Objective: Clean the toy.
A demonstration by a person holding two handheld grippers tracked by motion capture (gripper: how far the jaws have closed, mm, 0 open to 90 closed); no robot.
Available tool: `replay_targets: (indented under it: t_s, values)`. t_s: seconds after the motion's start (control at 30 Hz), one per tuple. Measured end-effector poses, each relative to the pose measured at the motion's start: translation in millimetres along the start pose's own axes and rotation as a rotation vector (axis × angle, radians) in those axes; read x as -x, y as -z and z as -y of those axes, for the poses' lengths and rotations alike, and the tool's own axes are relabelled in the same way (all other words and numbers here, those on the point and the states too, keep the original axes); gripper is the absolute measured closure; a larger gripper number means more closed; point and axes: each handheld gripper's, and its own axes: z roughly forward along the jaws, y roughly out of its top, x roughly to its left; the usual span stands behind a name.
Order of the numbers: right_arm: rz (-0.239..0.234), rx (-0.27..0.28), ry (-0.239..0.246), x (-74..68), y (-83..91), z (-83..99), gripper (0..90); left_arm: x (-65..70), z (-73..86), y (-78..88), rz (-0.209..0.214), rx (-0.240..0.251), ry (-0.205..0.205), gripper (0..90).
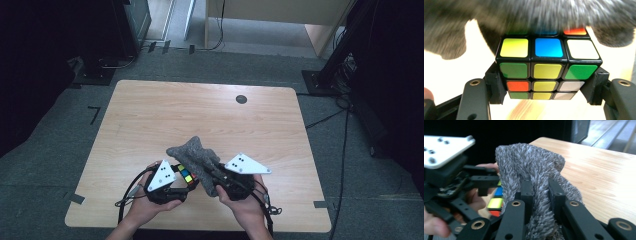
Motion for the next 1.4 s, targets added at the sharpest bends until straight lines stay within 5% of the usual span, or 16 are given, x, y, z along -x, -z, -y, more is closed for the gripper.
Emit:
replay_targets:
  t_s: [0.07,0.27,0.37,0.43,0.6,0.73,0.97,1.23,1.4]
  values:
    - [-0.025,0.013,-0.039,2.6,1.6,0.1,78.8,-2.3,1.9,2.4,0.033,0.04,0.013,34.1]
    - [-0.061,0.02,-0.083,6.3,-0.8,2.2,78.8,-2.5,2.9,10.4,0.033,0.113,-0.023,34.1]
    - [-0.055,0.001,-0.107,11.5,-2.5,4.6,78.8,-1.9,1.3,16.6,0.056,0.164,-0.036,34.1]
    - [-0.092,-0.033,-0.114,12.6,-7.2,6.6,78.7,-1.6,0.8,19.3,0.053,0.178,-0.049,34.1]
    - [-0.063,-0.086,-0.104,14.6,-15.1,11.4,78.7,-5.4,0.7,22.6,0.059,0.199,-0.031,34.1]
    - [-0.061,-0.083,-0.105,16.0,-13.8,11.1,78.5,-6.1,1.5,20.8,0.055,0.18,-0.034,34.1]
    - [-0.112,0.034,-0.09,5.8,1.0,2.1,78.5,-4.2,2.4,17.2,0.049,0.155,-0.046,34.1]
    - [-0.11,-0.045,-0.128,16.9,-13.9,13.4,78.5,-4.8,-1.0,22.6,0.042,0.178,-0.047,34.1]
    - [-0.113,-0.02,-0.1,13.0,-7.3,8.7,78.5,-7.8,2.3,18.1,0.05,0.149,-0.03,34.1]
